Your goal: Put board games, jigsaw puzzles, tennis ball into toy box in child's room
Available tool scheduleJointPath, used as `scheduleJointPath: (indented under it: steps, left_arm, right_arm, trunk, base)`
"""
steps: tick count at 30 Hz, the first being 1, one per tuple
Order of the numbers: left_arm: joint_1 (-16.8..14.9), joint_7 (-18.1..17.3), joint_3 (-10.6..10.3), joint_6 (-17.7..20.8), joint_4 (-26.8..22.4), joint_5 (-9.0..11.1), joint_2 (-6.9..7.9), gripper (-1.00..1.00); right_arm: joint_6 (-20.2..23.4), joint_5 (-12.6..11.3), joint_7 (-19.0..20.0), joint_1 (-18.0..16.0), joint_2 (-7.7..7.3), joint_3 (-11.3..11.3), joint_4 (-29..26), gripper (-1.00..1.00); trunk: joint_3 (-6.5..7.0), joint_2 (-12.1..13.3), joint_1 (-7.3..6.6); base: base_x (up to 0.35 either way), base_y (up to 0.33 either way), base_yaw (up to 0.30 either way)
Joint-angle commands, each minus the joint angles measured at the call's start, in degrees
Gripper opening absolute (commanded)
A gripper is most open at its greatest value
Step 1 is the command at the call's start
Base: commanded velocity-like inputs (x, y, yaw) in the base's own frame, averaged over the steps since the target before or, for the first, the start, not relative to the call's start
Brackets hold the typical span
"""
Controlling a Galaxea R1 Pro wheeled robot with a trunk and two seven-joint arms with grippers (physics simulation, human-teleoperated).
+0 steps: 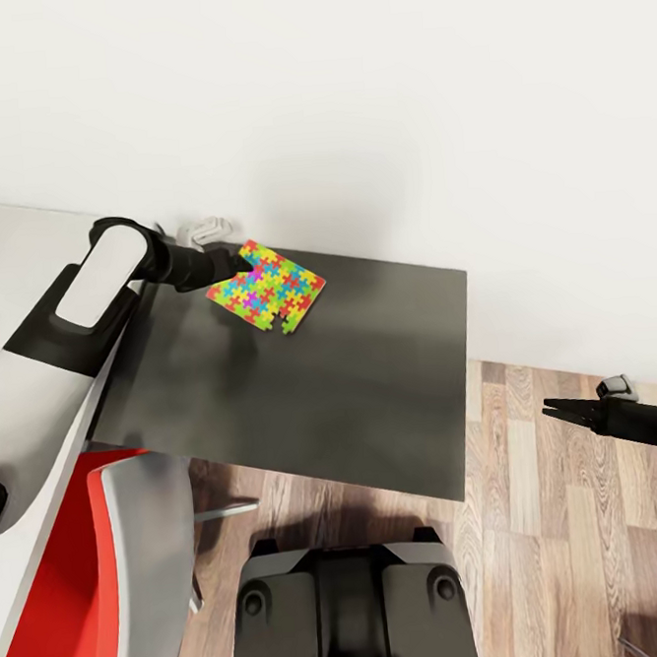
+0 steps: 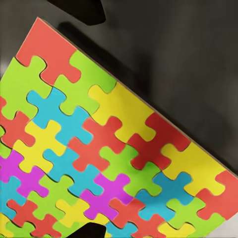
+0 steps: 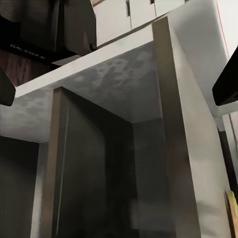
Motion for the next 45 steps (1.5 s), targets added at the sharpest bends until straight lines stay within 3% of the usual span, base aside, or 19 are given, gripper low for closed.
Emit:
scheduleJointPath:
  steps: [1,21,45]
  left_arm:
    - [-0.09,0.6,-0.18,-0.07,-0.07,0.58,0.12,1.0]
    - [0.32,0.67,-0.31,-0.1,-0.16,0.51,0.3,1.0]
    - [0.44,0.54,-0.02,-0.09,-0.38,0.87,-0.42,1.0]
  right_arm:
    - [0.44,-0.61,0.04,-0.14,-0.07,0.38,0.04,1.0]
    - [0.44,-0.59,0.09,-0.14,-0.07,0.32,0.02,1.0]
    - [0.44,-0.58,0.05,-0.14,-0.07,0.33,0.02,1.0]
  trunk:
    - [-0.16,-0.11,0.03]
    - [-1.84,-0.11,0.03]
    - [-2.07,-0.11,0.03]
  base:
    - [0.0,0.0,0.0]
    - [0.0,0.0,0.0]
    - [0.0,0.0,-0.008]
